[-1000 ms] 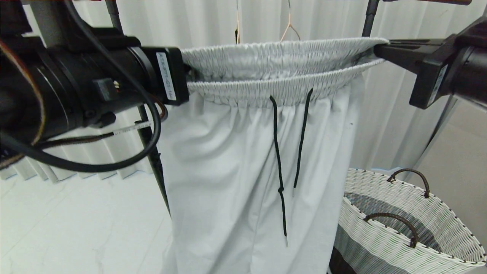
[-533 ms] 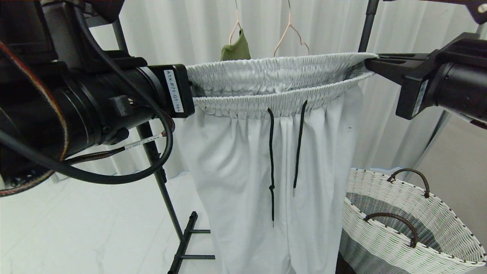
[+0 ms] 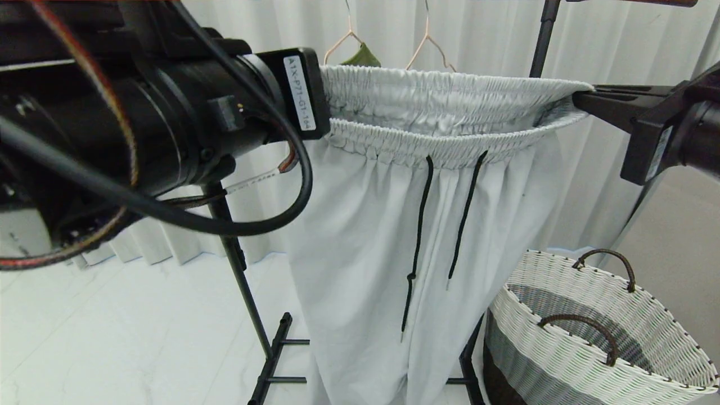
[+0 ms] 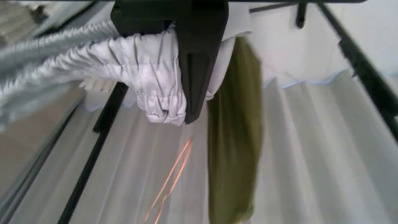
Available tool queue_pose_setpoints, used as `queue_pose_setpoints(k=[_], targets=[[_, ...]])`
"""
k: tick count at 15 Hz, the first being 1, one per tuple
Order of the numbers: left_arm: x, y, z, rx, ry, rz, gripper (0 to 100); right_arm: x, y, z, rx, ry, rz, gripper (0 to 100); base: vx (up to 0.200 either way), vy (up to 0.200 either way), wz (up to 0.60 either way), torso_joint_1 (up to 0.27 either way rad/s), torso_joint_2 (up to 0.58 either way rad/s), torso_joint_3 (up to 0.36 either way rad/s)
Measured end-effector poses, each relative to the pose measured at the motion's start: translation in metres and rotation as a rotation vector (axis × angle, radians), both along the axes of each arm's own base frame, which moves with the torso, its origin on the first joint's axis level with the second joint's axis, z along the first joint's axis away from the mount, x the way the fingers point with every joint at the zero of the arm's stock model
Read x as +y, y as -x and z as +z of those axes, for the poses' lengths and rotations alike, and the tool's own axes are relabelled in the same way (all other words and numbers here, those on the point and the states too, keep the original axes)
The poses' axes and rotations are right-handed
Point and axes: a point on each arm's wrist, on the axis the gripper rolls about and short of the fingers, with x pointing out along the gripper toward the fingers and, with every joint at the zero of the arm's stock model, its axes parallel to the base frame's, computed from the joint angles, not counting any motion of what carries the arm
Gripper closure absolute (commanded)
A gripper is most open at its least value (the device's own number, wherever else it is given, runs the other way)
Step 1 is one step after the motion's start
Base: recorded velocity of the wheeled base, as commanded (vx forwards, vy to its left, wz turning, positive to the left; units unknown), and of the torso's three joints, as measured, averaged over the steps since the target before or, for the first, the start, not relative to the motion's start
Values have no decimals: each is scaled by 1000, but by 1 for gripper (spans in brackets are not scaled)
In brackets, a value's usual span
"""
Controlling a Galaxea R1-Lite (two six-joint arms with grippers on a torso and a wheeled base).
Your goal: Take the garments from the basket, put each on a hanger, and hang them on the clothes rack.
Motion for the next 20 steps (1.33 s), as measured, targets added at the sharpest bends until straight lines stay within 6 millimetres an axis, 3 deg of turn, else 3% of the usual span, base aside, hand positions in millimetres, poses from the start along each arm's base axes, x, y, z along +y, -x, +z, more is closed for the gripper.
queue_pose_setpoints(k=[3,7,11,16,20], targets=[[-18,-19,10,-21,24,13,100,-9,23,3,17,22,56,100,0,0,0,0,0,0],[-27,-40,3,-8,6,51,100,-12,53,7,10,18,186,100,0,0,0,0,0,0],[-28,-44,0,2,-5,80,100,-13,63,9,0,9,235,100,0,0,0,0,0,0],[-14,-29,0,60,-66,74,100,-11,60,8,7,7,203,100,0,0,0,0,0,0],[-1,6,6,124,12,12,100,-4,37,18,14,-82,130,100,0,0,0,0,0,0]])
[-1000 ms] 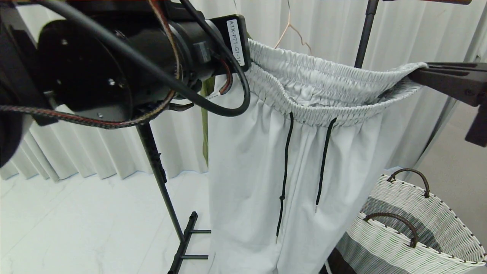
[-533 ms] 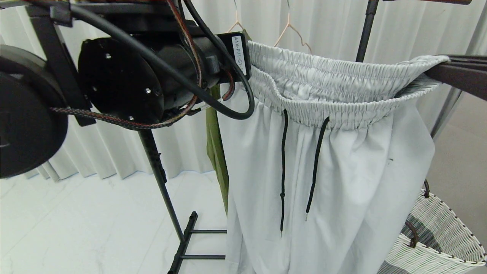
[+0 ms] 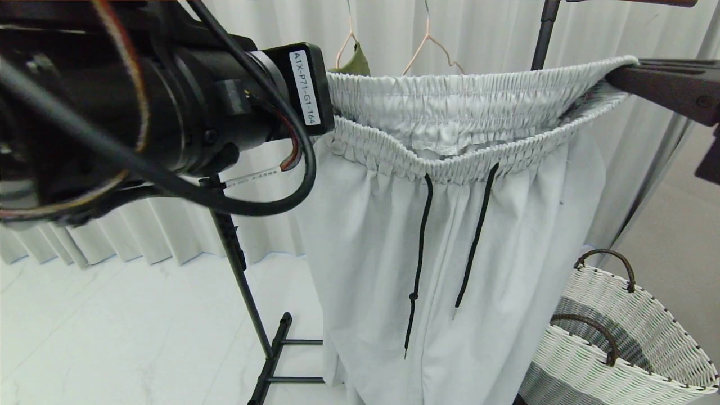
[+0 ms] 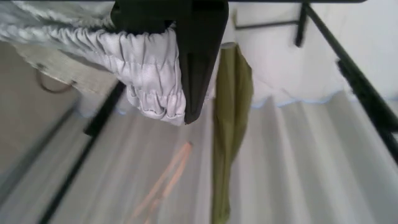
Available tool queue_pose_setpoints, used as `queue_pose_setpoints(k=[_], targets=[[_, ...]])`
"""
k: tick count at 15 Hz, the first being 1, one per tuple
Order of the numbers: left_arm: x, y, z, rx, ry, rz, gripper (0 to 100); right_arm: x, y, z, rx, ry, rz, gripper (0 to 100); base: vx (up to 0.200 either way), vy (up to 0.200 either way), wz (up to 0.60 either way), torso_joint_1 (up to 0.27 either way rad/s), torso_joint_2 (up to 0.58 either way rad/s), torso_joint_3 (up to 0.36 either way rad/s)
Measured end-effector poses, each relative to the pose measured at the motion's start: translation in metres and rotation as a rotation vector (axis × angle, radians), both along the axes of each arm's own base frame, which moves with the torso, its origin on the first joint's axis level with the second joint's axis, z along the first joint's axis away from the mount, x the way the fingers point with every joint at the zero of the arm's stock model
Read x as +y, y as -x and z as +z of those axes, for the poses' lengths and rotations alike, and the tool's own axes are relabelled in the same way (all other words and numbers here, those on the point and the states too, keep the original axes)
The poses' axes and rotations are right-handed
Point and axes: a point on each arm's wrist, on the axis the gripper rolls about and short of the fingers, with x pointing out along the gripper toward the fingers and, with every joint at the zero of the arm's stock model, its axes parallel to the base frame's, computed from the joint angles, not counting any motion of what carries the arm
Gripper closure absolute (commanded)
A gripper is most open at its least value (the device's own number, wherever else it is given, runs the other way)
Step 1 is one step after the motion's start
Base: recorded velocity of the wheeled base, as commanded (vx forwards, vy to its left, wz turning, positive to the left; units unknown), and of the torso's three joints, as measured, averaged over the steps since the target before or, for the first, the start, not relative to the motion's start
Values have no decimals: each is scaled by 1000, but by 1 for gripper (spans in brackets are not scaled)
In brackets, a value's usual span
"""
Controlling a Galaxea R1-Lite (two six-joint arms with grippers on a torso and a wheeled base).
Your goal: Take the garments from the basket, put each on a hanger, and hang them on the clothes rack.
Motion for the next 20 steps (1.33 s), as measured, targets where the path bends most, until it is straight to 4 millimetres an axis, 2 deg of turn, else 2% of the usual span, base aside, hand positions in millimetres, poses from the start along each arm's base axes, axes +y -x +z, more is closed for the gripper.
queue_pose_setpoints(k=[5,8,12,14,17,20], targets=[[15,41,16,-10,48,-98,100,26,-27,10,-19,-25,7,100,0,0,0,0,0,0],[25,51,12,-13,21,-117,100,38,-40,10,-11,-14,3,100,0,0,0,0,0,0],[38,60,8,-20,3,-123,100,42,-46,6,0,-3,-11,100,0,0,0,0,0,0],[38,59,10,-39,-25,-123,100,39,-45,7,-3,-6,-20,100,0,0,0,0,0,0],[30,43,21,-67,-19,-81,100,29,-41,12,-14,-19,-48,100,0,0,0,0,0,0],[13,17,23,-85,9,-21,100,18,-32,-9,24,25,-70,100,0,0,0,0,0,0]])
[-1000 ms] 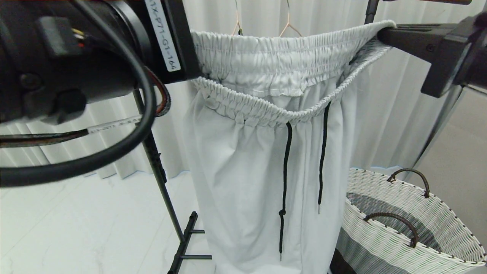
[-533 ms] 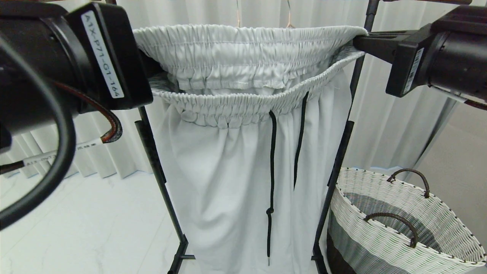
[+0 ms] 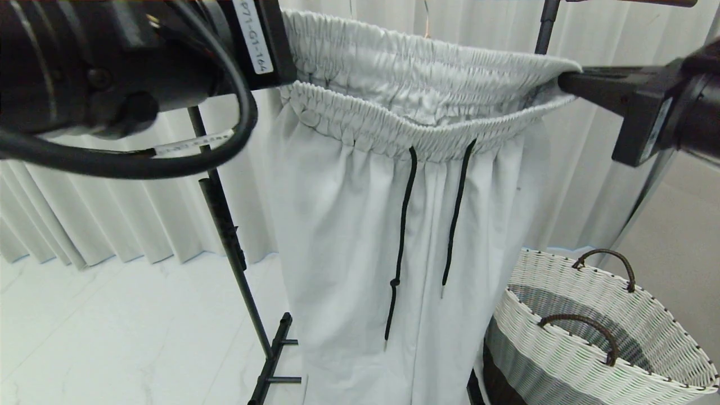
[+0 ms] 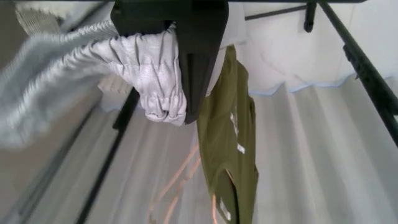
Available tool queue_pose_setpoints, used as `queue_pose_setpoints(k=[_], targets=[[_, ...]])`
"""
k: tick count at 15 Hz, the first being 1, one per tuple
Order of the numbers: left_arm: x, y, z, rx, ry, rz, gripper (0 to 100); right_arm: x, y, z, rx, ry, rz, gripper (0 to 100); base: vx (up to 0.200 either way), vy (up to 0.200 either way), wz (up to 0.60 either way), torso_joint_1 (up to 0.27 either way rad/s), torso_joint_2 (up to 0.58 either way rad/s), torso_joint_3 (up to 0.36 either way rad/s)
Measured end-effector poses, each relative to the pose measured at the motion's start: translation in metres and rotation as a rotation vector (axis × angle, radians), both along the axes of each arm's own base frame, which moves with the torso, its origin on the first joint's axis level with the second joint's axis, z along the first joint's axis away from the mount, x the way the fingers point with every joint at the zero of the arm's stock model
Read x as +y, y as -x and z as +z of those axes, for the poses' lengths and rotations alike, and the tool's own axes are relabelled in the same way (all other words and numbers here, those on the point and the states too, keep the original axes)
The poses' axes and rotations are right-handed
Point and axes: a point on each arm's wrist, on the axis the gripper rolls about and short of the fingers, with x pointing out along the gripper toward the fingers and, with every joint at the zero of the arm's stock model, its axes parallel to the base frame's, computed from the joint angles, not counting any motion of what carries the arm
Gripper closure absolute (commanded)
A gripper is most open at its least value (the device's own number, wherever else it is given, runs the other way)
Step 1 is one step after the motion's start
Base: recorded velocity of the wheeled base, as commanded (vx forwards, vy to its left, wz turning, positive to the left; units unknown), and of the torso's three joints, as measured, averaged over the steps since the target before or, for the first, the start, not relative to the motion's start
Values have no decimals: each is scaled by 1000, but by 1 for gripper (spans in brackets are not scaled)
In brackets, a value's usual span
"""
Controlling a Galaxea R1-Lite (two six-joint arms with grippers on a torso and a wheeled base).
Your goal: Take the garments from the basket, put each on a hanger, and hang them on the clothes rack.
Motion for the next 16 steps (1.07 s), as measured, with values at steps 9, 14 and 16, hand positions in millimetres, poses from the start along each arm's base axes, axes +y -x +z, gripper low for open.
queue_pose_setpoints(k=[9,14,16], targets=[[-13,-14,-15,31,-44,16,100,-25,21,-10,-13,23,-87,100,0,0,0,0,0,0],[-14,-14,-16,33,-48,14,100,-25,22,-14,-4,33,-86,0,0,0,0,0,0,0],[-14,-14,-16,33,-48,16,100,-25,23,-19,6,45,-77,0,0,0,0,0,0,0]])
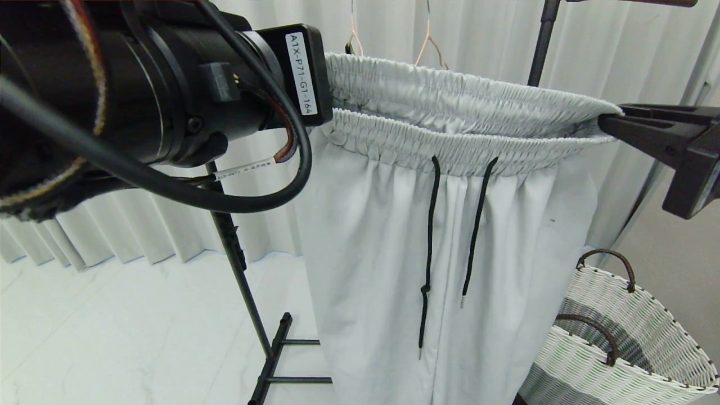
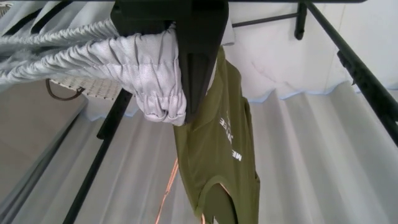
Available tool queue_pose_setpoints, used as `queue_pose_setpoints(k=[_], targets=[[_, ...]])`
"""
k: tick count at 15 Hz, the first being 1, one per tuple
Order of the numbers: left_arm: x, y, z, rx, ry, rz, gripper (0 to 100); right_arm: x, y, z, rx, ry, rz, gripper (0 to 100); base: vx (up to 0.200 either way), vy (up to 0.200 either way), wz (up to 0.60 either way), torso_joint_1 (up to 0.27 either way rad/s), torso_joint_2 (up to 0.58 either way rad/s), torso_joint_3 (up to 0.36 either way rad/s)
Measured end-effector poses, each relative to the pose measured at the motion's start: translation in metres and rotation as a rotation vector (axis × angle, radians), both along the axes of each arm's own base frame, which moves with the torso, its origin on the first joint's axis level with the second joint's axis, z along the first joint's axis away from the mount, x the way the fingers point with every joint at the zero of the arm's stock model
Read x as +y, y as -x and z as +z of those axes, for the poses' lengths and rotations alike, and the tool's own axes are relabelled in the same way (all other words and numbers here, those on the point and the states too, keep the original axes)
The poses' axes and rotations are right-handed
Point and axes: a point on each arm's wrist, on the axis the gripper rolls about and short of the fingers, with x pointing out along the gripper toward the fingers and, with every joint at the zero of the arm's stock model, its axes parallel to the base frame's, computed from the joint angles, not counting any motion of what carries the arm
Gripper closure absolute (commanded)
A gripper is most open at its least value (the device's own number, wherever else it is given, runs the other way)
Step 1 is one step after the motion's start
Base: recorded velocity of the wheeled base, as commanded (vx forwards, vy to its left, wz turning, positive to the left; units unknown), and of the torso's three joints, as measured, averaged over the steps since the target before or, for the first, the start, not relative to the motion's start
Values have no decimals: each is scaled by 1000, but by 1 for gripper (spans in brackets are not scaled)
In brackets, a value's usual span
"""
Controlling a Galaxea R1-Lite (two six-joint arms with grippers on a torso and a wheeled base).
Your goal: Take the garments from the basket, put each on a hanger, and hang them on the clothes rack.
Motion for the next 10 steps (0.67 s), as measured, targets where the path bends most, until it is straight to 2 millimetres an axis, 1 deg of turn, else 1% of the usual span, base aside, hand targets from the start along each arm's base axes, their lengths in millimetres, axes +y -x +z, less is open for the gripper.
queue_pose_setpoints(k=[3,7,10], targets=[[3,-3,0,-2,-2,40,100,-4,6,-9,11,19,18,0,0,0,0,0,0,0],[10,-7,-1,-5,-7,142,100,-22,27,-20,-11,34,84,0,0,0,0,0,0,0],[18,-8,-9,12,-32,169,100,-35,38,-22,-18,35,84,0,0,0,0,0,0,0]])
